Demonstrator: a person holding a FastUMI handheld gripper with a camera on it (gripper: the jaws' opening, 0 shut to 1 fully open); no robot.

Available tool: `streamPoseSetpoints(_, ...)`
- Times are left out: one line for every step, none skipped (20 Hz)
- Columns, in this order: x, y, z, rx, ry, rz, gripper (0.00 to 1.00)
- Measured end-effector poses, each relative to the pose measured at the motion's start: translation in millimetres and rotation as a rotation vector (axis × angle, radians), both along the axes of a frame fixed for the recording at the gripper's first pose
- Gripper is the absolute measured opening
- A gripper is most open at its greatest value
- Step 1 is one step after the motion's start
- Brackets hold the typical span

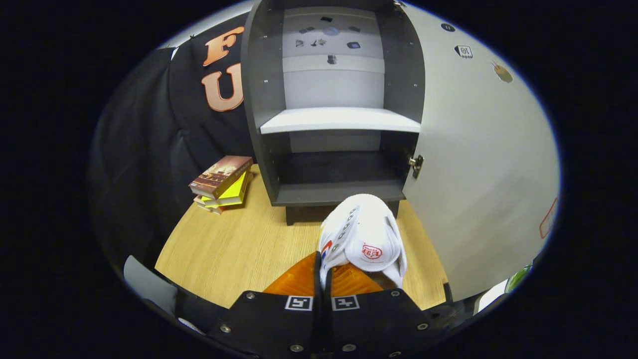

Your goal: Open the shoe cabinet door, grab the shoes and put them into the shoe cabinet, then close the shoe cabinet door.

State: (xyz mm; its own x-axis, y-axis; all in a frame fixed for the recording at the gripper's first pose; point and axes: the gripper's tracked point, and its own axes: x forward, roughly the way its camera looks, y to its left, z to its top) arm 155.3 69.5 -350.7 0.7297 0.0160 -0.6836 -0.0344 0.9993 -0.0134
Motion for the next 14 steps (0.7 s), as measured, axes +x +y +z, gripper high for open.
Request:
streamPoseSetpoints(6.0,1.0,9.3,-0.002,-0.015,0.003,0.00)
streamPoseSetpoints(13.6,1.8,19.0,0.000,-0.032,0.005,0.00)
streamPoseSetpoints(21.6,2.2,27.4,0.000,-0.047,0.007,0.00)
streamPoseSetpoints(30.7,3.1,35.5,-0.003,-0.064,0.014,0.00)
streamPoseSetpoints(39.3,3.7,42.8,-0.009,-0.083,0.021,0.00)
streamPoseSetpoints(48.4,4.2,48.2,-0.018,-0.096,0.030,0.00)
streamPoseSetpoints(58.0,4.7,52.8,-0.026,-0.110,0.041,0.00)
streamPoseSetpoints(68.5,7.3,58.1,-0.027,-0.124,0.051,0.00)
streamPoseSetpoints(79.4,10.3,62.2,-0.021,-0.137,0.058,0.00)
streamPoseSetpoints(90.2,14.0,65.9,-0.009,-0.147,0.064,0.00)
streamPoseSetpoints(100.3,16.0,69.9,0.002,-0.154,0.068,0.00)
streamPoseSetpoints(111.5,17.0,74.8,0.010,-0.162,0.072,0.00)
streamPoseSetpoints(122.9,17.9,78.0,0.017,-0.172,0.076,0.00)
streamPoseSetpoints(134.4,18.0,79.2,0.020,-0.178,0.079,0.00)
